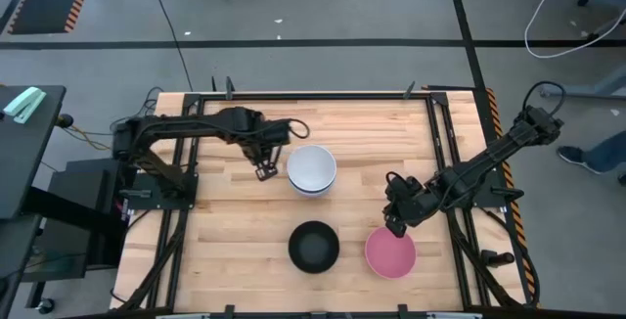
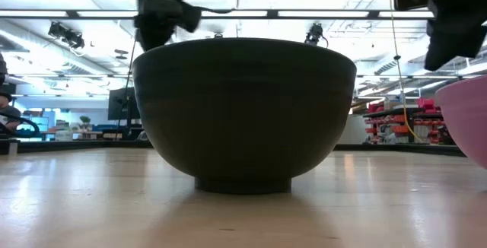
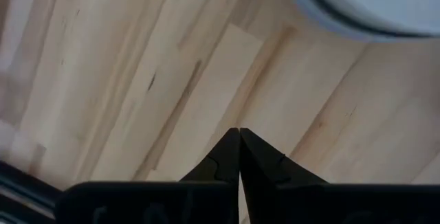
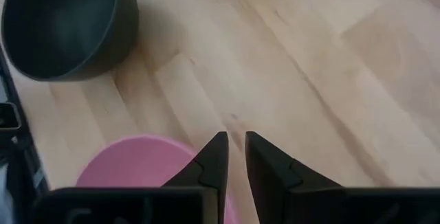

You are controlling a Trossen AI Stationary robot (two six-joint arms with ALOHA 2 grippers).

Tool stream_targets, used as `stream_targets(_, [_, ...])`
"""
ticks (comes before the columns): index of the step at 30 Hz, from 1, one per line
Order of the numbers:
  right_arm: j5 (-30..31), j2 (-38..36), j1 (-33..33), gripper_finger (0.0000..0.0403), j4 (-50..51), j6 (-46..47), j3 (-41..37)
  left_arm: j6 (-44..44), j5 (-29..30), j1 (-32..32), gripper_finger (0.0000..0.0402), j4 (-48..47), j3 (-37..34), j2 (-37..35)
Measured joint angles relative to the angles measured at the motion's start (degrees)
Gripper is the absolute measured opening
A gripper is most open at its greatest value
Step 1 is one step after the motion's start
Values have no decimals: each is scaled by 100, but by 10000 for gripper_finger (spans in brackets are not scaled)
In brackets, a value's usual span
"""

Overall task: Nest bowls inside each other
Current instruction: Stack the pink bowl on top of the white bowl

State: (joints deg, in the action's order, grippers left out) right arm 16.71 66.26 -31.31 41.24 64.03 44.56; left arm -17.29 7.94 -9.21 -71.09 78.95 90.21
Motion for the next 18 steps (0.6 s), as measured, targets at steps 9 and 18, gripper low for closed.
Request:
stream_targets(9, [-227, 64, -414, 60, 40, 865, -4, -540, -2, 177, 33, 850, -1609, -1550])
stream_targets(18, [-366, 155, -836, 60, 596, 1757, -7, -1123, -7, 284, 16, 1287, -2747, -2480])
